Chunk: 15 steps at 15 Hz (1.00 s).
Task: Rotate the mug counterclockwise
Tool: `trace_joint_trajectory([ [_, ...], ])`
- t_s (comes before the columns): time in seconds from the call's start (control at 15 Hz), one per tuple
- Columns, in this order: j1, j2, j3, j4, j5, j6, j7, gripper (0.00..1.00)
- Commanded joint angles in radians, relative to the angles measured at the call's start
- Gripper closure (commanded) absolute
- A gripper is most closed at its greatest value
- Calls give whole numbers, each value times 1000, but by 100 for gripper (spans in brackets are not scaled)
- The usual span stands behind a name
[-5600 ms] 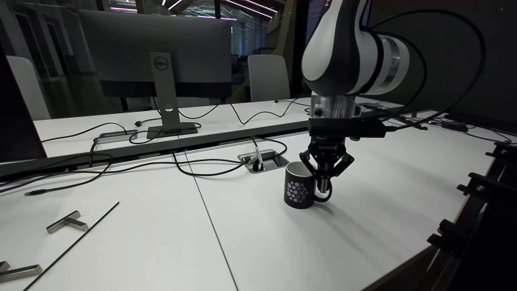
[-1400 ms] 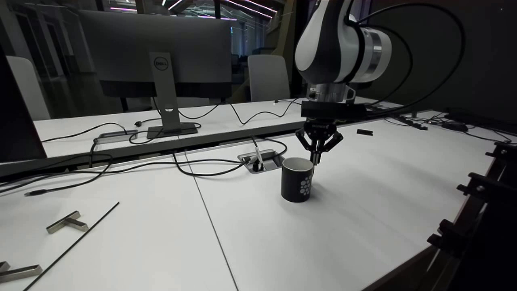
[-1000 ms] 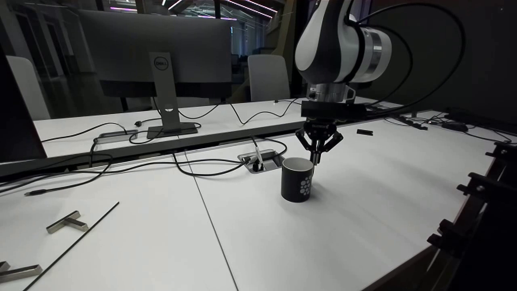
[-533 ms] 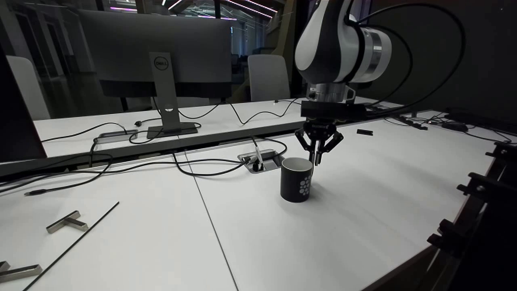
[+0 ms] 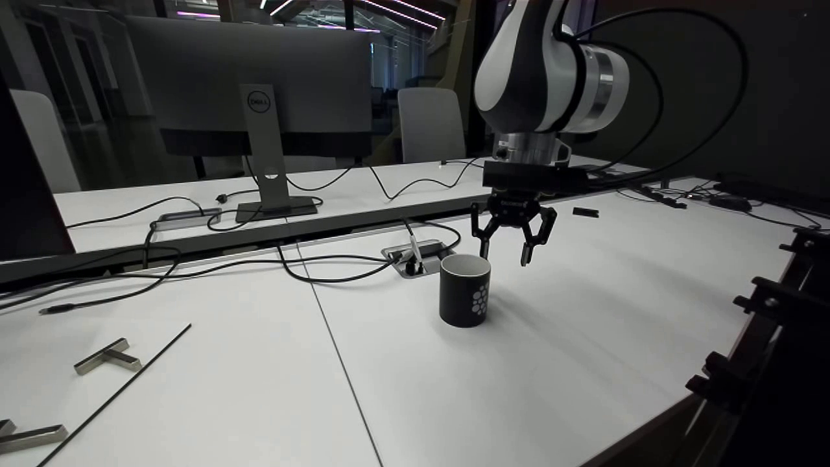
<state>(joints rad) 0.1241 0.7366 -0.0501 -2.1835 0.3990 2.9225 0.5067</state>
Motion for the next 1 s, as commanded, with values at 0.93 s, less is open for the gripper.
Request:
trace_joint_trajectory([
  [0.93, 63, -10, -10, -34, -15, 157, 2, 0],
])
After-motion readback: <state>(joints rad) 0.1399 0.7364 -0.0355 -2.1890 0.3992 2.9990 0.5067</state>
